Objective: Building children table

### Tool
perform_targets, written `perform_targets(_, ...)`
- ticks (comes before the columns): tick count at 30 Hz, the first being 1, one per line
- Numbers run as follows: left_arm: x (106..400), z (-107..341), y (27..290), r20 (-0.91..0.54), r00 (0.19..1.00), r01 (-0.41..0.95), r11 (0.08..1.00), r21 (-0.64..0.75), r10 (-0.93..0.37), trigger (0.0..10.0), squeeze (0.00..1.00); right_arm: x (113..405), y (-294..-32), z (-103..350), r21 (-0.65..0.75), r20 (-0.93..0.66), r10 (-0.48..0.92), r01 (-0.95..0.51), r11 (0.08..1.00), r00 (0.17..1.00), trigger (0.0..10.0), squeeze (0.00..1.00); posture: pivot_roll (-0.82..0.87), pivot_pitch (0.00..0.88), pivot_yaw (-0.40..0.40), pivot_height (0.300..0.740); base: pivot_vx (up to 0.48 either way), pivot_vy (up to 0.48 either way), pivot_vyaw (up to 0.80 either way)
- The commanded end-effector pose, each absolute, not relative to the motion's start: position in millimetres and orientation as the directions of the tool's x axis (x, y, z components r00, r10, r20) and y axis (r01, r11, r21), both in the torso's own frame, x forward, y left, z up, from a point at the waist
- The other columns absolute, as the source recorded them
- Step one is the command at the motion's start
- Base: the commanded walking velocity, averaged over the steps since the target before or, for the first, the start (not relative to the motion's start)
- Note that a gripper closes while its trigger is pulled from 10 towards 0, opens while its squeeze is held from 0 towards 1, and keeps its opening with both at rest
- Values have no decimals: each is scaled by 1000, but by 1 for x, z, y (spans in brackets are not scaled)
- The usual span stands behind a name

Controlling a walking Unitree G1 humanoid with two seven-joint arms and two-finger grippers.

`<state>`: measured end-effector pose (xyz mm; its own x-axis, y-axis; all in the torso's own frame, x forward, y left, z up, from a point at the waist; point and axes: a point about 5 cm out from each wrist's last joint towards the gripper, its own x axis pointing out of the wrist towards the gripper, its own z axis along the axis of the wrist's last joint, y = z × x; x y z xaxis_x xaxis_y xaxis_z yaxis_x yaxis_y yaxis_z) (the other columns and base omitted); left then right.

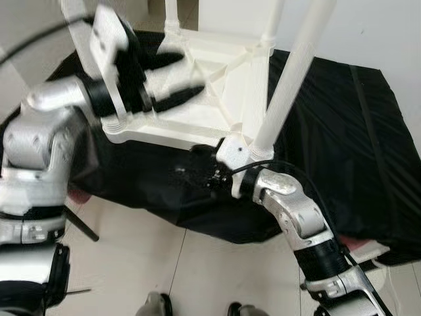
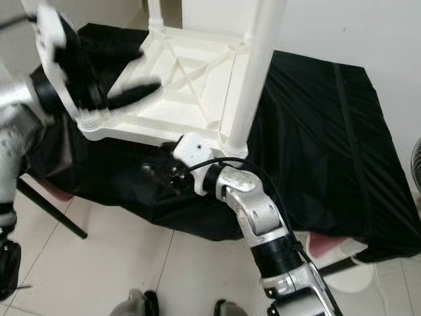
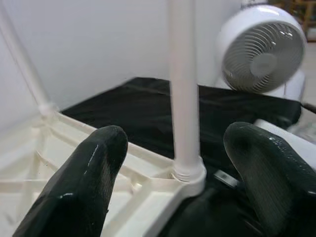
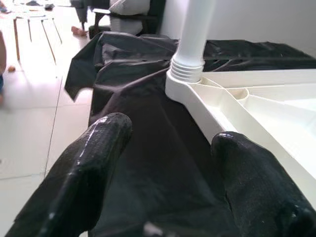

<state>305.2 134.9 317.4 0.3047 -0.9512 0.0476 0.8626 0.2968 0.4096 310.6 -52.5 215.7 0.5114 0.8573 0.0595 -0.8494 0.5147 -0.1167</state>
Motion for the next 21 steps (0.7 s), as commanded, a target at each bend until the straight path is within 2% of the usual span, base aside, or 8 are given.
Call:
perform_targets(1,296,312,125,-35,199,884,164,438,-979,10000,0,315,-51,222,-80,80,848,-844,530,524,10000,0,-11,157,-7,740,0,0,0)
perform_targets(5,292,304,116,-121,101,901,39,433,-988,10000,0,319,-47,231,-70,101,842,-841,537,529,10000,0,-12,157,-7,740,0,0,0)
perform_targets(8,291,304,114,-127,85,902,23,431,-988,10000,0,319,-46,231,-68,97,843,-842,536,529,10000,0,-16,156,-5,740,0,0,0)
perform_targets(11,284,305,109,-135,19,916,-37,400,-991,10000,0,324,-50,228,-38,77,823,-824,566,562,10000,0,-18,159,1,740,0,0,0)
perform_targets(15,284,310,110,-99,26,922,-14,386,-995,10000,0,328,-54,226,-5,67,802,-804,595,594,10000,0,-19,161,3,740,0,0,0)
perform_targets(19,291,318,119,-67,96,914,61,401,-993,10000,0,329,-62,217,-9,49,787,-788,616,615,10000,0,-17,164,3,740,0,0,0)
perform_targets(21,292,319,122,-75,104,912,66,404,-992,10000,0,328,-64,214,-14,43,782,-782,623,622,10000,0,-14,166,4,740,0,0,0)
